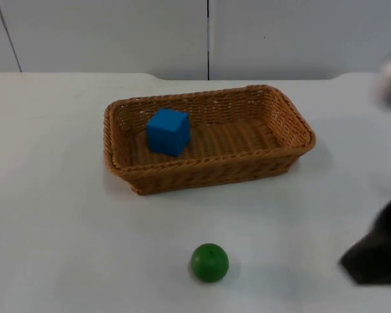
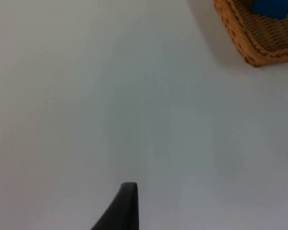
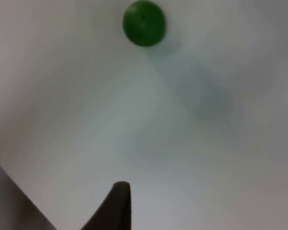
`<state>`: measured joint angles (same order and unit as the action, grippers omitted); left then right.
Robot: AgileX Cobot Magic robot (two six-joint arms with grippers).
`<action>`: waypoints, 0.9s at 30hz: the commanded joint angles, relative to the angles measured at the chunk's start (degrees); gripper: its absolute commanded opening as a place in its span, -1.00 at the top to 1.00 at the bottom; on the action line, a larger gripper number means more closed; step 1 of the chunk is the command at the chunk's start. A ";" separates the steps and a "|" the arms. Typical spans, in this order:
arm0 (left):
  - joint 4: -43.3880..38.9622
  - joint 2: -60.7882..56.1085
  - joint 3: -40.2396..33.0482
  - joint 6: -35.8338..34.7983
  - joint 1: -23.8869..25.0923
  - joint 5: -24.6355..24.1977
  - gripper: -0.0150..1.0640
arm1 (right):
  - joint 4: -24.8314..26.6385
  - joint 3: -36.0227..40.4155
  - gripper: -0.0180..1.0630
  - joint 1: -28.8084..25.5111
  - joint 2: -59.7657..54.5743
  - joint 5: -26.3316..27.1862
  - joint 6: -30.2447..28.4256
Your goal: Place all geometric objects except the red cube into the basket.
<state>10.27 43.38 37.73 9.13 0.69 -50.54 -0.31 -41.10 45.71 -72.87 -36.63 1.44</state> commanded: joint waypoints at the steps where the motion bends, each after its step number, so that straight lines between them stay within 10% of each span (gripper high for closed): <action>1: -0.55 -0.47 -0.28 -0.47 -0.25 0.32 -0.98 | -5.13 -4.32 -0.98 4.52 -10.12 3.62 4.10; 21: -0.68 -0.47 -0.28 -0.47 -0.25 0.77 -0.98 | -8.58 -30.05 -0.96 5.65 -47.21 8.80 3.29; 27: -0.68 -0.47 -0.28 -0.47 -0.25 1.26 -0.98 | -8.47 -30.05 -0.30 5.65 -49.06 9.85 3.29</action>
<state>10.13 43.38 37.73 9.02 0.69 -50.19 -8.57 -70.69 50.95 -122.00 -28.20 4.99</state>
